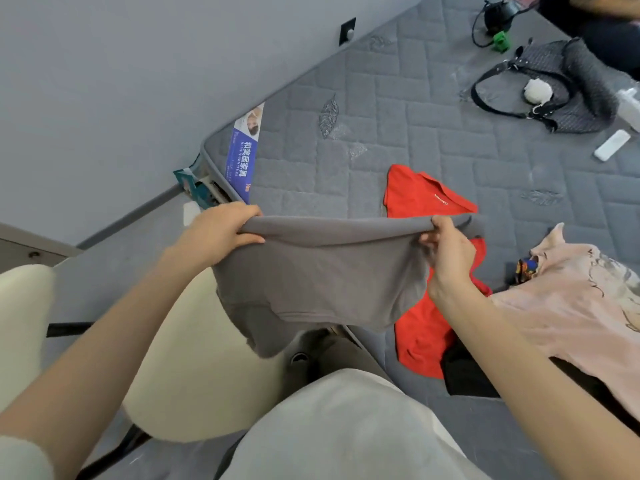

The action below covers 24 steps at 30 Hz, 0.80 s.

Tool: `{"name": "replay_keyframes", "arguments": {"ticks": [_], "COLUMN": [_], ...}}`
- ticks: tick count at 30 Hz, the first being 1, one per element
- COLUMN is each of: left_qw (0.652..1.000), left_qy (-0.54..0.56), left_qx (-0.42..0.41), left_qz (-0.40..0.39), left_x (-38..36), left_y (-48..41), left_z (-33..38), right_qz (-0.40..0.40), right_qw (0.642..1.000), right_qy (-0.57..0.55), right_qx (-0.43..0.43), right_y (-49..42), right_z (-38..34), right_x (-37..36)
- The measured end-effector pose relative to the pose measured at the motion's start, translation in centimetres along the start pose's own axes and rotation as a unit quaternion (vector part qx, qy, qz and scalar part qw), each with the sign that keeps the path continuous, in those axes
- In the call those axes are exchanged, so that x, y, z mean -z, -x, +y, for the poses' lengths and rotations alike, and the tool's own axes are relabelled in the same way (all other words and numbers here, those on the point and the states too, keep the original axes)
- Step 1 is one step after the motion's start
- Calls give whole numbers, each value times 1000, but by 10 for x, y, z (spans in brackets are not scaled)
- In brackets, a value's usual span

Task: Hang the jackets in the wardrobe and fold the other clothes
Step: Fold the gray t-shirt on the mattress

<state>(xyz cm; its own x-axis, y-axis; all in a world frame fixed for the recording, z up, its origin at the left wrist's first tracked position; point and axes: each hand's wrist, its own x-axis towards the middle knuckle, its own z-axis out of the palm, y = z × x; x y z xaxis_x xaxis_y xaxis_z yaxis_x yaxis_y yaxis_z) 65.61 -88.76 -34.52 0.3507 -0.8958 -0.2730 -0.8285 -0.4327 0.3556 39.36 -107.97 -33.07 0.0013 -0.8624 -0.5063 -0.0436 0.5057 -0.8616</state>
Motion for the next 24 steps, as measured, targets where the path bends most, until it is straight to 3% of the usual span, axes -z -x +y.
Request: {"name": "replay_keyframes", "arguments": {"ticks": [4, 8, 13, 15, 19, 24], "left_qw": [986, 983, 971, 970, 970, 961], "left_qy": [-149, -172, -182, -158, -4, 127], "left_qx": [17, 46, 151, 181, 241, 237], "left_qz": [-72, -47, -19, -24, -13, 59], "left_x": [-26, -38, -40, -39, -40, -49], "left_y": [-56, -121, -203, -234, -280, -306], "left_z": [-11, -29, -44, -51, -66, -70], "right_qz": [12, -31, -43, -46, -57, -69], "right_qw": [990, 971, 949, 940, 911, 895], "right_qy": [-35, -121, -202, -227, -311, -362], "right_qx": [-139, -202, -238, -251, -265, -251], "right_y": [-50, -108, -183, -208, -246, -266], "right_z": [16, 19, 10, 5, 0, 11], "right_x": [-24, -58, -112, -130, -158, -169]}}
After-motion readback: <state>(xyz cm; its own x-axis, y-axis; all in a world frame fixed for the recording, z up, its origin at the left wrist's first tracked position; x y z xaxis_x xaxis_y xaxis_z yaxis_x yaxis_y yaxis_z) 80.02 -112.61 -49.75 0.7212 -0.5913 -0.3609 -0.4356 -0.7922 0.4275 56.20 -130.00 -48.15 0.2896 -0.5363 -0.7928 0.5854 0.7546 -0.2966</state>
